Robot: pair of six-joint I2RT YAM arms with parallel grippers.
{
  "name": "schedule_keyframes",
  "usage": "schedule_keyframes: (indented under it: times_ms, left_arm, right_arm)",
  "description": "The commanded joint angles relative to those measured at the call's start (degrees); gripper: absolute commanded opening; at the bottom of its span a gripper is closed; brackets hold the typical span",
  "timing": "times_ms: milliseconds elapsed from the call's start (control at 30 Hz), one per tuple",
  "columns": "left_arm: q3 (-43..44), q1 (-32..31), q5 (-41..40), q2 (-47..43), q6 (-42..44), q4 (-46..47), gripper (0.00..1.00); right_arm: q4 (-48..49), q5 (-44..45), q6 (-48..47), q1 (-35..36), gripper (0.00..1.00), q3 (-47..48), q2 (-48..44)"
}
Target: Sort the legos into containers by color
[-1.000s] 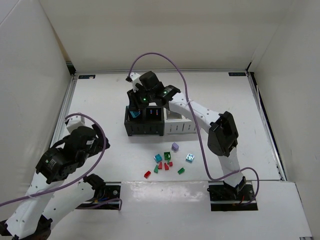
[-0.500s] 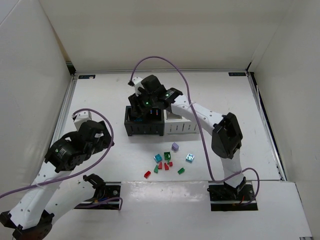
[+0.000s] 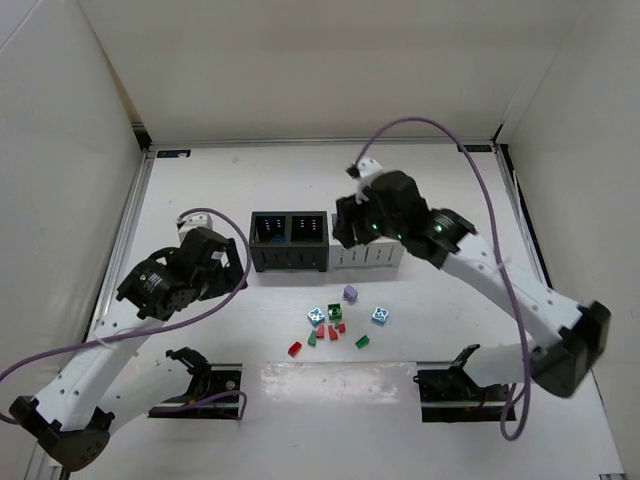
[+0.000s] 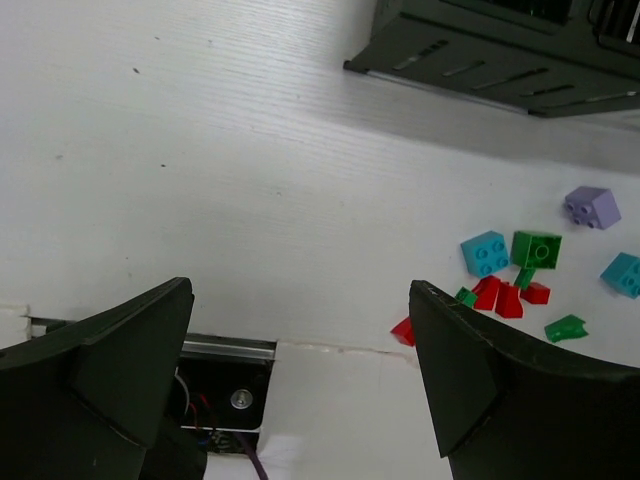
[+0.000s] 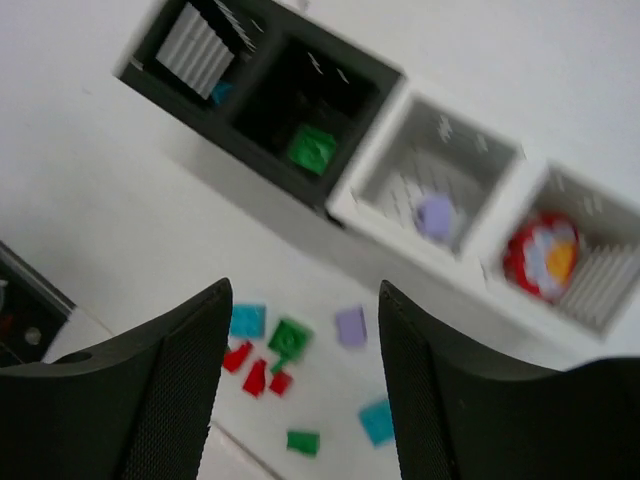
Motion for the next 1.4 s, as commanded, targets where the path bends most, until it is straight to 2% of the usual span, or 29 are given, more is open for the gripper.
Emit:
schedule_keyframes:
  times_ms: [0, 100, 200, 233, 300, 433, 633, 733, 1000, 1200, 1367]
  left_arm:
    - [-1.79, -0.61, 4.35, 2.76, 3.16, 4.62, 1.00]
    - [-2.41, -6.14, 3.48, 7.24, 2.73, 7.52, 1.00]
    - [-1.80, -14.66, 2.69, 12.96, 0.54, 12.61, 1.00]
    - [-1.10, -17.29, 1.73, 17.67, -0.86, 14.45, 1.00]
    - [-0.65, -19.59, 0.76, 21.91, -2.36, 16.83, 1.00]
    - [-3.45, -19.95, 4.79, 28.42, -3.42, 29.56, 1.00]
    - [-2.14, -21.45, 4.62, 35.99, -2.89, 33.79, 1.00]
    - [-2.76, -21.27, 7.60, 40.12, -3.24, 36.60, 1.00]
    - [-3.11, -21.53, 9.02, 44.26, -6.40, 36.96, 0.96]
    - [-6.36, -21.62, 8.05, 42.42, -9.13, 38.98, 0.91]
    - [-6.36, -21.88, 7.35, 43.03, -12.29, 36.62, 0.87]
  right_arm:
    - [-8.16, 14.23, 8.62, 1.22, 0.64, -8.01, -6.69]
    - [-12.30, 16.27, 13.38, -0.78, 0.64, -14.24, -14.14]
    - [-16.52, 18.72, 19.01, -3.35, 0.64, -19.25, -19.24]
    - [-18.79, 19.17, 21.63, -5.35, 0.64, -19.71, -20.31]
    - [-19.95, 20.06, 22.88, -6.60, 0.64, -21.37, -24.42]
    - [-20.40, 17.43, 21.57, -12.64, 0.65, -22.88, -30.51]
    - [-22.07, 13.65, 19.46, -19.60, 0.66, -24.28, -36.13]
    - [-22.33, 10.66, 17.36, -23.56, 0.66, -24.46, -37.55]
    - [-24.00, 3.81, 12.26, -33.65, 0.66, -23.93, -39.13]
    - [-24.26, -0.68, 10.23, -37.88, 0.66, -24.81, -39.75]
    - [-24.26, -3.93, 8.65, -40.17, 0.66, -24.90, -39.48]
